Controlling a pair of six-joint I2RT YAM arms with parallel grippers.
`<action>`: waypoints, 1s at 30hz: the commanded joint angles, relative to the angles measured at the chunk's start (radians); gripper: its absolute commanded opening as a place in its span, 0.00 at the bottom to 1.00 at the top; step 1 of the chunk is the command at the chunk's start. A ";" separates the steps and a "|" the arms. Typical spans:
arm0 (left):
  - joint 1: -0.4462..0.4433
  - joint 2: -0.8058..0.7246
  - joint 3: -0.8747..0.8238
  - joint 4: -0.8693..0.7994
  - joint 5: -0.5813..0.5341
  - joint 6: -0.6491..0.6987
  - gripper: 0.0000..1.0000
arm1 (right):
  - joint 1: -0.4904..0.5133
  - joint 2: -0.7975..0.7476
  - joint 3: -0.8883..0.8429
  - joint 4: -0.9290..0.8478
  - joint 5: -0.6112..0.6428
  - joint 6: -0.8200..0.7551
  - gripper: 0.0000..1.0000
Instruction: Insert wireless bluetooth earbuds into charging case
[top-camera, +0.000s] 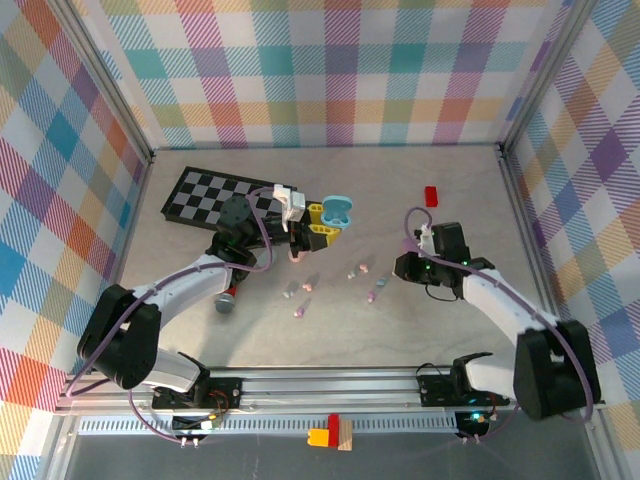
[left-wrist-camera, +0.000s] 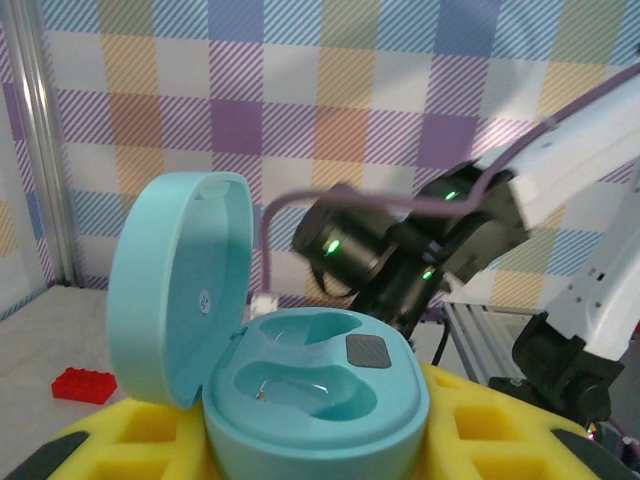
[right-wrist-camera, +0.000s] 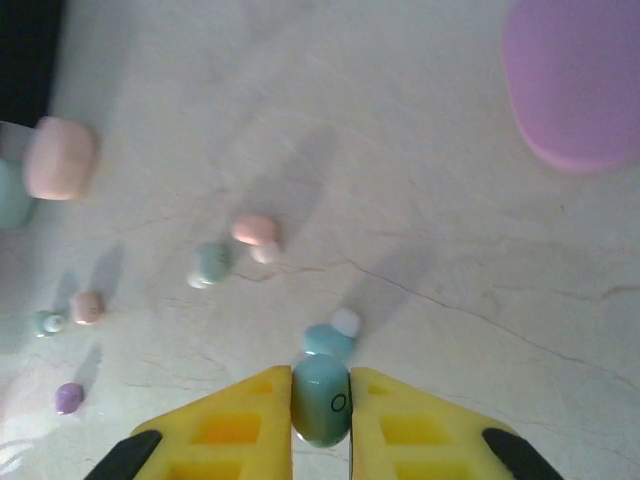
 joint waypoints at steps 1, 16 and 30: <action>0.010 0.018 0.004 -0.026 -0.012 0.052 0.36 | 0.024 -0.111 0.017 -0.041 0.033 -0.087 0.17; 0.010 0.056 0.004 -0.021 -0.020 0.064 0.37 | 0.274 -0.199 0.363 -0.199 0.035 -0.290 0.19; 0.013 0.061 -0.002 -0.026 0.030 0.076 0.38 | 0.364 -0.098 0.539 -0.171 0.009 -0.342 0.19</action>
